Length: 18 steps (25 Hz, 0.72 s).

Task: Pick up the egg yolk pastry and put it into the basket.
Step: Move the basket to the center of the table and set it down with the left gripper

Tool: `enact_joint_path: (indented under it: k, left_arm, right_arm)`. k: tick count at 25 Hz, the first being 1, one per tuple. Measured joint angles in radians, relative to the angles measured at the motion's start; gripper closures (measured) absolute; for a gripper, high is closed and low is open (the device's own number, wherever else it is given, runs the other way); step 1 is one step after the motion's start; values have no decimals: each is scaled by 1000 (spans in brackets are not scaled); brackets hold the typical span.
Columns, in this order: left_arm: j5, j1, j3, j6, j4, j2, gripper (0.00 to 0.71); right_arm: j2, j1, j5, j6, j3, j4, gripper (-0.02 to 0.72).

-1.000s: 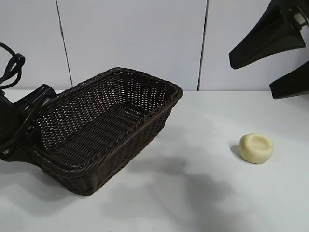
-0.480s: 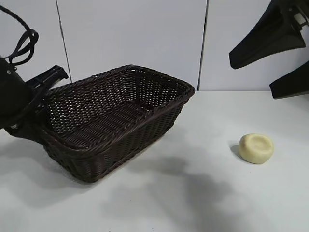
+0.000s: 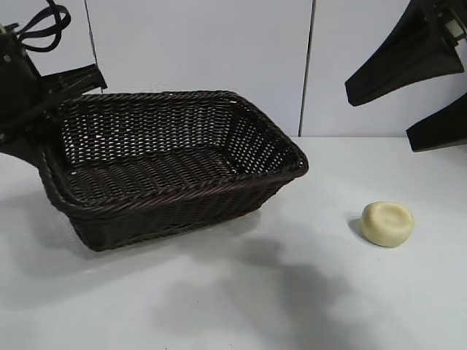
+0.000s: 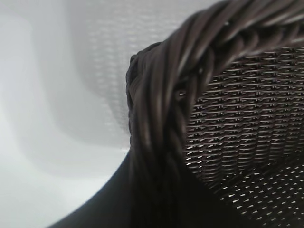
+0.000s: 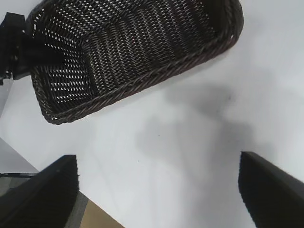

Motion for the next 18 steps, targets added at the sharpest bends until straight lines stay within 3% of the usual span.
enact_joint_path:
  k: [2,6,18]
  left_arm:
    - [54,33,-22,114,-64,28,611]
    - [131,48,-65,252,-117,91,611]
    - [97,37,-78,298,-175,187,611]
  right_arm:
    - [0,0,0,0,0,0,49]
    - [0,0,1,0,0,0,49]
    - [0,0,1,0,0,0,49]
